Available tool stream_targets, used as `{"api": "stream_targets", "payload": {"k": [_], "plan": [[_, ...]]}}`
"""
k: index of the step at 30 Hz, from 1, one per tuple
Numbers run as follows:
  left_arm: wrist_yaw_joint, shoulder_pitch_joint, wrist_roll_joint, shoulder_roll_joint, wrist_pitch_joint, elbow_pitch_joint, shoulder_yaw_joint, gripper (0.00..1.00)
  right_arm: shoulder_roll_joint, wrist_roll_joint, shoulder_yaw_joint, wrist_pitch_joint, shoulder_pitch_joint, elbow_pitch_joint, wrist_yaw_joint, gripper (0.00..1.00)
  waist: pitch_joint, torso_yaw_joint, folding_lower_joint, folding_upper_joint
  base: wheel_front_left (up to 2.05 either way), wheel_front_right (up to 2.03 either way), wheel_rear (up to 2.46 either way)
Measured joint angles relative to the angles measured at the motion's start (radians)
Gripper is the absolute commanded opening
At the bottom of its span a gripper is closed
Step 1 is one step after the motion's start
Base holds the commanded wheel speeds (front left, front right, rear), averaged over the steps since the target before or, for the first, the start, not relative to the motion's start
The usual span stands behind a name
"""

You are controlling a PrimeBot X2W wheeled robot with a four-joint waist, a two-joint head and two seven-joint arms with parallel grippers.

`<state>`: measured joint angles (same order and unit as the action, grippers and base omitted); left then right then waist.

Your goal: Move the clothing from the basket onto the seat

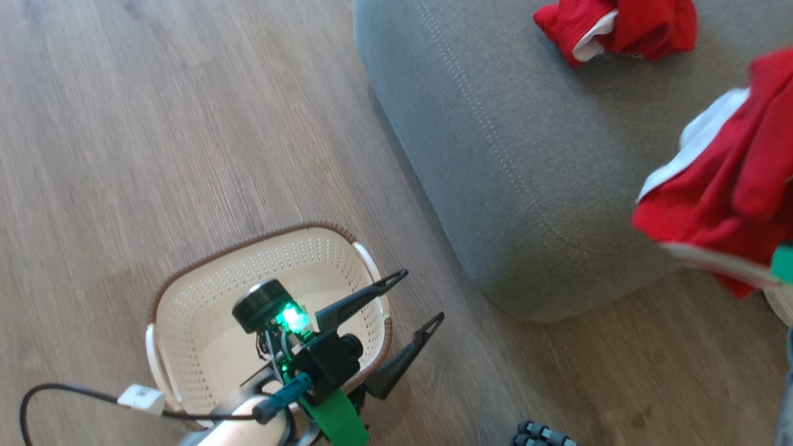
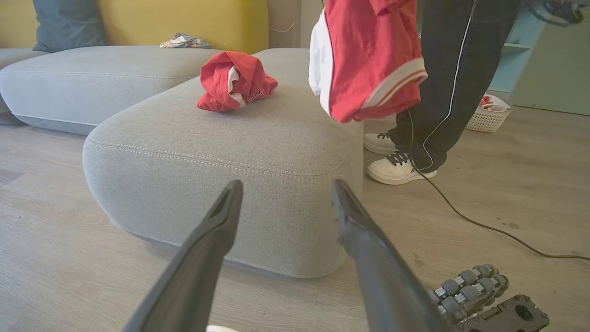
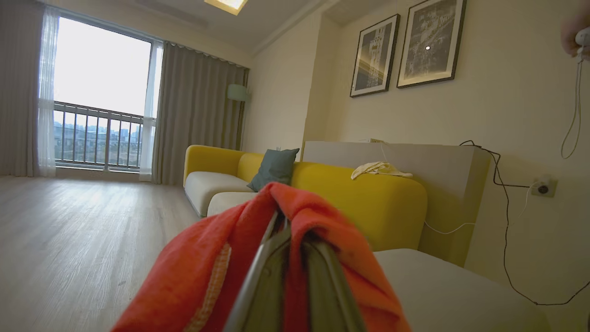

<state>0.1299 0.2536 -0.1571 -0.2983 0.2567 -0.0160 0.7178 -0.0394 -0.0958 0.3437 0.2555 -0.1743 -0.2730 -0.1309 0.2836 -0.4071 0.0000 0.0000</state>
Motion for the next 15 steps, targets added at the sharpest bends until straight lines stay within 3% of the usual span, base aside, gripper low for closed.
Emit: {"api": "stream_targets", "payload": {"k": [6,10,15], "plan": [[0.0,0.035,0.004,-0.05,0.0,0.015,0.015,1.0,-0.014,0.081,0.015,0.0,-0.176,-0.069,0.0,0.0,0.063,0.006,0.0,0.0,0.0,0.0,0.0],[0.0,0.064,0.005,-0.089,0.0,0.037,0.035,1.0,-0.105,0.104,0.038,0.001,-0.302,-0.056,0.0,0.0,0.122,0.011,0.0001,0.0,0.0,0.0,0.0],[0.0,0.105,0.004,-0.135,0.0,0.06,0.041,1.0,-0.201,0.089,0.089,0.001,-0.481,0.045,0.0,0.0,0.206,0.023,0.0002,0.0,0.0,0.0,0.0]]}}
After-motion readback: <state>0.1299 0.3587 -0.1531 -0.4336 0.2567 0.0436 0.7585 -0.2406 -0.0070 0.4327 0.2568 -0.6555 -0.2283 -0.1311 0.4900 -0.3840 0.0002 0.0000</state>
